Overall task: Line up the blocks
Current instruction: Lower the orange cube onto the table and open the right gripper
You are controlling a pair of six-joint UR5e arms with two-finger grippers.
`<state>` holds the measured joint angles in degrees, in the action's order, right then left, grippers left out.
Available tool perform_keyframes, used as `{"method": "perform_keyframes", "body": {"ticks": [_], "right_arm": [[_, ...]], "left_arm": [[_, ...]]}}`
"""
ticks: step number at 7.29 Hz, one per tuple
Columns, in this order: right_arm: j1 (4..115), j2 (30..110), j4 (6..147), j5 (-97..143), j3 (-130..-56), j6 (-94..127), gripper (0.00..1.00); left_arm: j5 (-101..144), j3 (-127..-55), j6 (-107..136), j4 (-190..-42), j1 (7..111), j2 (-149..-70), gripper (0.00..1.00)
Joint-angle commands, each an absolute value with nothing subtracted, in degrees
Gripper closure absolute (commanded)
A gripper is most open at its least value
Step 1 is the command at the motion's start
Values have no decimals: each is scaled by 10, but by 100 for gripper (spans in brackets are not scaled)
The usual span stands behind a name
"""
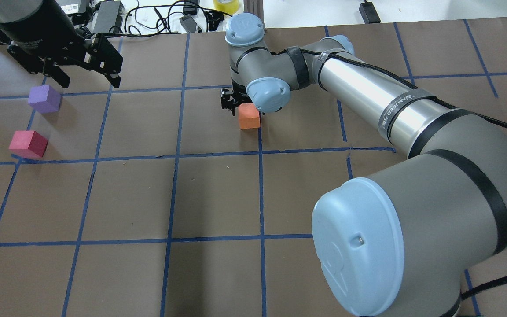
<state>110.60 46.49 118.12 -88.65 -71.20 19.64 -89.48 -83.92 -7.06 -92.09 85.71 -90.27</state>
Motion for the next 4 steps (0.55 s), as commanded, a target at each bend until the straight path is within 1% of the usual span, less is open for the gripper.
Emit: {"method": "perform_keyframes", "body": {"ticks": [1, 2, 4], "right_arm": [[1097, 495, 1166, -862, -704, 196, 0], [1076, 527, 1138, -858, -704, 191, 0], [997, 620, 1025, -860, -710, 103, 0]], "left_arm": [[-890, -831, -61, -912, 854, -920, 0], [-886, -830, -42, -886, 851, -947, 0], [-858, -823, -35, -812, 857, -1031, 0]]}}
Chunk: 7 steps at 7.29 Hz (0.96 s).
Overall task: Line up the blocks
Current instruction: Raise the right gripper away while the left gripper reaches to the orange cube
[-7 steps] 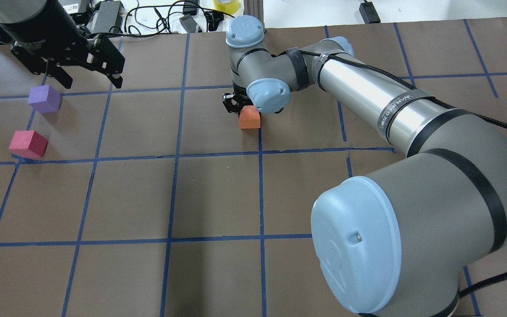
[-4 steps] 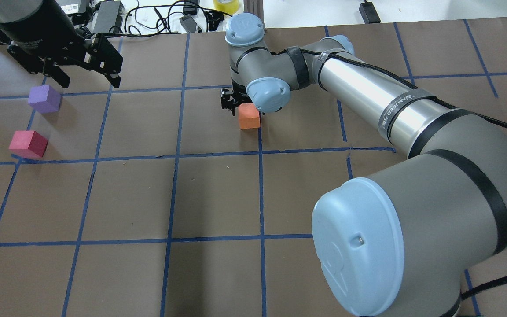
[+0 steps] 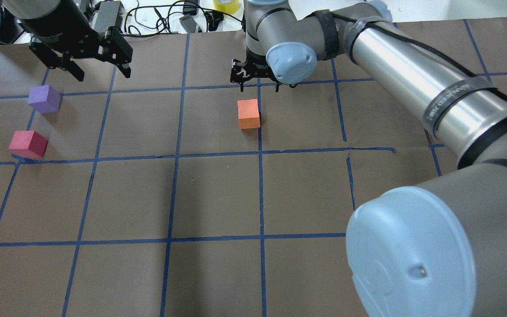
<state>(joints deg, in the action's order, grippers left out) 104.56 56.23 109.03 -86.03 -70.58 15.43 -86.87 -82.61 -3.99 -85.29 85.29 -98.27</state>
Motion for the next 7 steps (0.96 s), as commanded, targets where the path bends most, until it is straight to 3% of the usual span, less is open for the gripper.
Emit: {"method": "perform_keyframes", "body": {"ticks": [1, 4, 7], "right_arm": [[950, 686, 953, -860, -716, 91, 0], [890, 806, 814, -895, -733, -46, 0], [872, 826, 814, -895, -767, -58, 0]], "left_arm": [[-862, -823, -2, -774, 881, -1064, 0], [-874, -823, 126, -678, 976, -1138, 0], [-899, -822, 238, -587, 1049, -1207, 0]]}}
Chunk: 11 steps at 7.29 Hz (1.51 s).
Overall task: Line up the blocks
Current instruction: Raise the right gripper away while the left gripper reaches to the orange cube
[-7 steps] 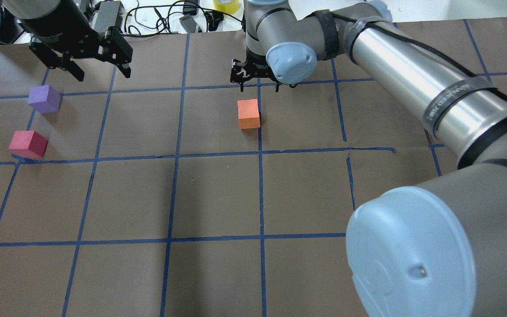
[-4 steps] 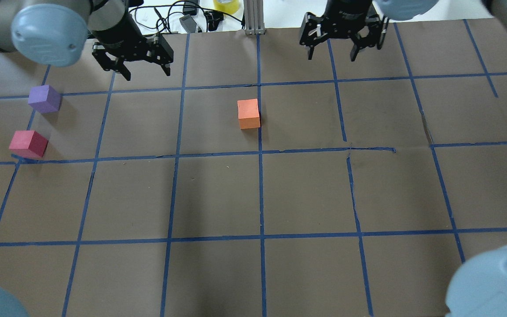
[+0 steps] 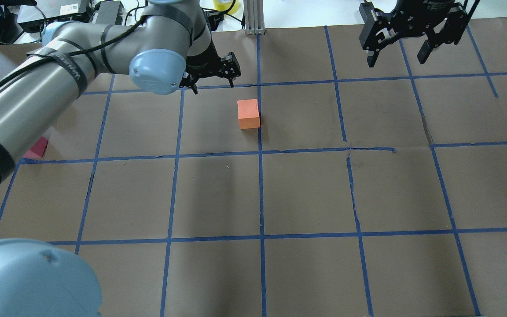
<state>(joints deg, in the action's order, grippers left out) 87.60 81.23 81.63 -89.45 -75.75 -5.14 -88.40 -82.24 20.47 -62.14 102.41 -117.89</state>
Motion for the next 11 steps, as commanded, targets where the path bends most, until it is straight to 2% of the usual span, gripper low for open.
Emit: {"method": "perform_keyframes", "body": {"ticks": [1, 5, 11], "right_arm": [[875, 829, 811, -894, -773, -55, 0], [875, 835, 817, -894, -793, -57, 0], [872, 834, 818, -894, -794, -59, 0]], "left_arm": [[-899, -822, 245, -572, 1056, -1225, 0], [-904, -787, 260, -570, 1077, -1285, 0], [-917, -773, 217, -571, 1077, -1327, 0]]}}
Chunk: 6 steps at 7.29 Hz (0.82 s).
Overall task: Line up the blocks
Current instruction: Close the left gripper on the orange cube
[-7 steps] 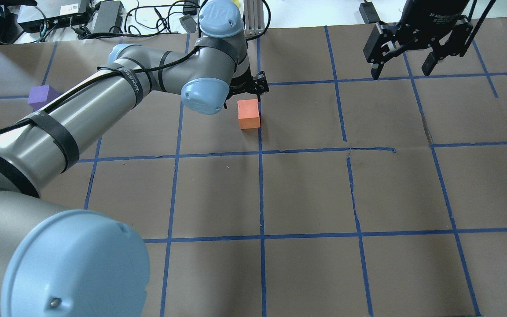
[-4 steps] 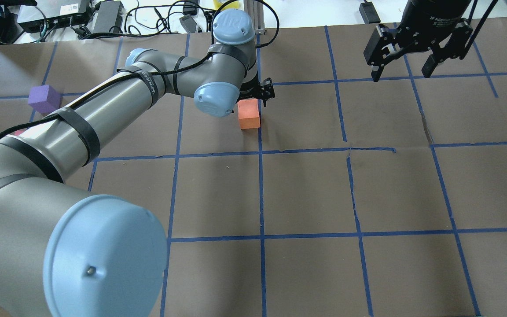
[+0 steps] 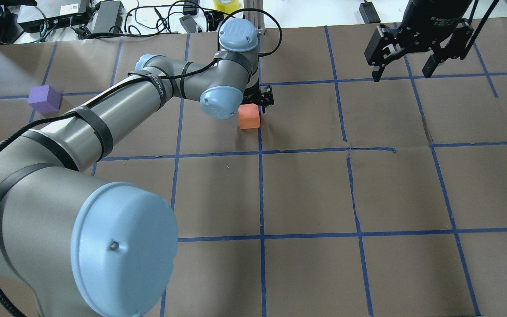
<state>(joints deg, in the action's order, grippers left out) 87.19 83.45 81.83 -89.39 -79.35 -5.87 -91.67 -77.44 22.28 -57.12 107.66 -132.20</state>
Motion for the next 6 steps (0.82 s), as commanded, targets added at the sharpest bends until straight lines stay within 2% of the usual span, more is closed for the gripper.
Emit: {"method": "perform_keyframes", "body": {"ticks": [1, 2, 4, 6], "right_arm": [[871, 834, 817, -894, -794, -59, 0], [871, 834, 817, -894, -794, -59, 0], [870, 834, 817, -894, -794, -59, 0], [870, 834, 817, -895, -794, -59, 0]], "left_arm": [[-912, -773, 221, -570, 1077, -1327, 17], [-911, -774, 219, -571, 1077, -1325, 41], [-912, -774, 217, -571, 1077, -1319, 63], [-917, -773, 169, -580, 1052, -1296, 78]]}}
